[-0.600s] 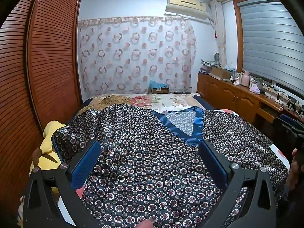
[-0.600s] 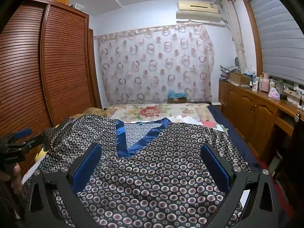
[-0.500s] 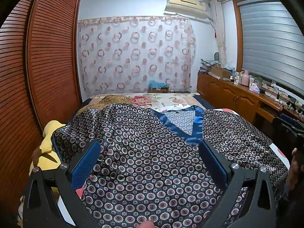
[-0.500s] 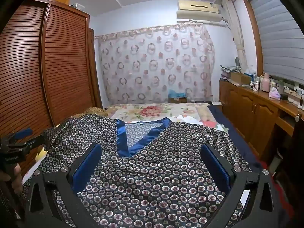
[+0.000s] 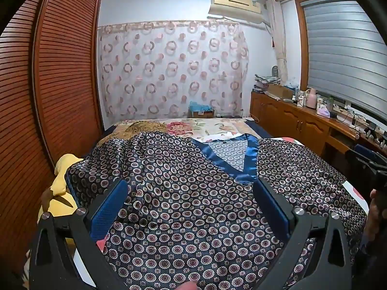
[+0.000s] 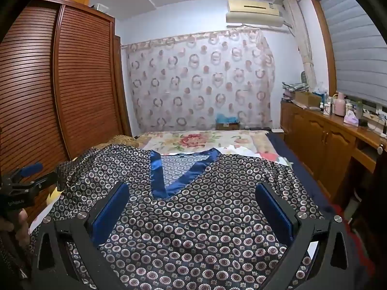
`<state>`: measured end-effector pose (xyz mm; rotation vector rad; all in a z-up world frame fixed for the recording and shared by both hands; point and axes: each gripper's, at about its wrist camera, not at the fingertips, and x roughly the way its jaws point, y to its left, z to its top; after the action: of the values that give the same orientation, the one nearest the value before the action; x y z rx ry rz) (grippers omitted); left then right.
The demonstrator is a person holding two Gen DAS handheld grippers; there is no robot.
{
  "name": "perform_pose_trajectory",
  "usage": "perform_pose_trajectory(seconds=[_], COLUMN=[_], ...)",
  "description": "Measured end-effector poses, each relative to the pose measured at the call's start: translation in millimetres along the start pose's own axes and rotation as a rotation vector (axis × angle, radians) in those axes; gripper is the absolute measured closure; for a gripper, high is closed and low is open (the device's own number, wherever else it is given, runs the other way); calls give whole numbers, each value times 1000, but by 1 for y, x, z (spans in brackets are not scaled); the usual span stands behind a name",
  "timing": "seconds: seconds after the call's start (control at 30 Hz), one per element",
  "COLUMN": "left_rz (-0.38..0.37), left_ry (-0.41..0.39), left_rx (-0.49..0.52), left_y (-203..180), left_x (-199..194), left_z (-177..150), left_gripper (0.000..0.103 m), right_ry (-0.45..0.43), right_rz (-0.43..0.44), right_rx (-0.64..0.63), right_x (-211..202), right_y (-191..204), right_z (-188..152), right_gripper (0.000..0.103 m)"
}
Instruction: Fold small clothes
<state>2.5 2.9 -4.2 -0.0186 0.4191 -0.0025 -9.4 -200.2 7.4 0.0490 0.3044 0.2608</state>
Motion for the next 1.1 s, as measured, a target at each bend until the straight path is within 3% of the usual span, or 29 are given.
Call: perform_pose_trajectory(seconds=[1.1], left_rz=[-1], left_ry=[-11], left_rx=[13], left_y=[-9], left_x=[-12], left_z=[6], left_gripper=[0], right_ry=[-2], right_rz=[6], right_rx=[2], right_x=[-2], right_y=[2], right_z=[2], right_gripper=[0])
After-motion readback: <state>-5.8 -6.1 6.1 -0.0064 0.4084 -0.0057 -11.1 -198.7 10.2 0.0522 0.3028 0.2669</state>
